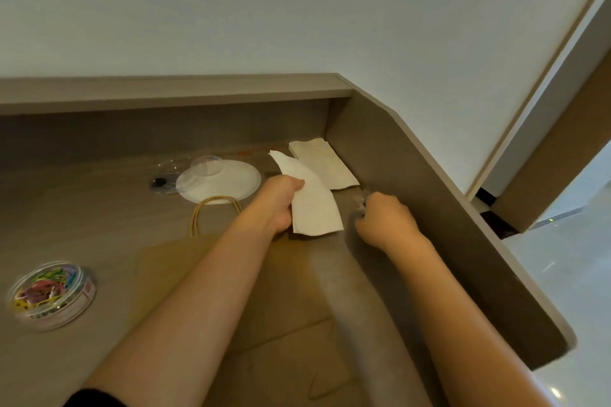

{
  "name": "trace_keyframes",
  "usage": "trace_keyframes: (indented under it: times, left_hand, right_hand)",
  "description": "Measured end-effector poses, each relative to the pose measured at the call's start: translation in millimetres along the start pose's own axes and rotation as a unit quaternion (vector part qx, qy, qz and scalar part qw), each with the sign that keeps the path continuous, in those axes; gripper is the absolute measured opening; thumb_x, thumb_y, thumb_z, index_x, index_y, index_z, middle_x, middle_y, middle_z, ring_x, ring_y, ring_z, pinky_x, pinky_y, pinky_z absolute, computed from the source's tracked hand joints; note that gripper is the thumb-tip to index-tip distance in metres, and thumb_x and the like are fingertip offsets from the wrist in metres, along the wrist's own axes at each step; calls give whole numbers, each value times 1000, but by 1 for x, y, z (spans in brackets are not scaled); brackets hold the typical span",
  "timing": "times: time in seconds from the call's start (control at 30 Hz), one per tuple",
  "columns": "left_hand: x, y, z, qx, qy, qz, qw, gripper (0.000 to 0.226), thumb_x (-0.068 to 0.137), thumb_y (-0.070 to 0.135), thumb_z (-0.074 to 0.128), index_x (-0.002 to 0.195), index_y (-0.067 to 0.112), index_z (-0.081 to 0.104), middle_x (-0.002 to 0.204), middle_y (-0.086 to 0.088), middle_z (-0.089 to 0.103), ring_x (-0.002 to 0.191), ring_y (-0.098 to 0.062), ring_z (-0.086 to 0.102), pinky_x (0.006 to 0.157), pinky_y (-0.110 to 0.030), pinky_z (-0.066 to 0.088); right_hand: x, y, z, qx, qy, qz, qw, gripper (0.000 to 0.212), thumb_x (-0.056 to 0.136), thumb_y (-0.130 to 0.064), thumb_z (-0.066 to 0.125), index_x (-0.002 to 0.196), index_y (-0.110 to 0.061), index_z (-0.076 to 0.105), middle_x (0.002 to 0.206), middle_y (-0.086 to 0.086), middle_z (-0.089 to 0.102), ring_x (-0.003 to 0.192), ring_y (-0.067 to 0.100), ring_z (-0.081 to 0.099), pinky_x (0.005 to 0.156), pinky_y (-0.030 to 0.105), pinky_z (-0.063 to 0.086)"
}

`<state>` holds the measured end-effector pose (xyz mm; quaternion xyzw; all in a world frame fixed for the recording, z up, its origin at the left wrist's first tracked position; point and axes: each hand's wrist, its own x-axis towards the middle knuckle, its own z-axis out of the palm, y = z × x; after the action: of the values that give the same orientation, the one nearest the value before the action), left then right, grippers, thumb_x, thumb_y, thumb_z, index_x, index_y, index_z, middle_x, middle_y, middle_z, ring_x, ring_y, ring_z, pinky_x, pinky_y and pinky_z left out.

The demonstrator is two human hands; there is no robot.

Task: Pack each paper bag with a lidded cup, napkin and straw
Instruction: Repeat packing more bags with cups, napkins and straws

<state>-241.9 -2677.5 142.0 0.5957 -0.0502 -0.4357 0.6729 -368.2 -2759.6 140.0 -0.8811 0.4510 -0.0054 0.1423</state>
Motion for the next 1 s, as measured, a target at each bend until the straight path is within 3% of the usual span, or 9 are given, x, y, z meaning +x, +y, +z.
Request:
trace_keyframes:
  times: [0.13,0.27,0.43,0.7,0.83,1.0]
  left_hand:
    - [-5,-5,2,2,-26,5,1000,35,98,2,43,132,11,41,129,-12,54,114,-29,53,89,-44,43]
    - [-9,-8,3,10,-26,6,1000,34,98,3,43,131,12,42,124,-11,55,102,-26,53,85,-43,43]
    - [-12,-10,3,7,-38,1,999,22,97,4,45,115,15,44,97,-5,58,87,-24,57,83,-44,44]
    - [-18,-14,8,53,-57,19,997,20,98,4,43,112,17,45,100,-5,57,91,-23,56,83,-42,44]
    - [-18,-16,10,72,-54,26,996,17,98,7,46,112,16,46,95,-3,58,87,-21,57,82,-40,46]
    - [-23,-18,12,63,-48,31,996,7,98,8,47,102,14,49,93,-5,59,84,-21,58,79,-39,46]
  right_hand:
    - [-3,4,3,-52,-45,26,997,30,96,-9,45,125,-8,49,116,12,57,100,27,58,77,34,47]
    - [-5,8,4,-40,3,23,999,21,96,-12,48,115,-8,53,106,10,60,86,24,56,68,31,44]
    - [-8,11,2,-73,-10,46,996,25,95,-8,47,120,-6,52,114,12,59,101,27,59,77,33,47]
    - [-8,8,-4,-76,29,19,997,19,96,-12,48,113,-7,56,110,11,57,94,26,60,75,34,50]
    - [-10,0,-19,-80,70,-10,994,15,95,-9,50,109,-8,55,86,6,52,73,19,53,65,30,46]
    - [-10,-8,-36,-83,125,-47,988,9,92,-4,52,99,-8,57,65,2,43,57,14,44,64,29,42]
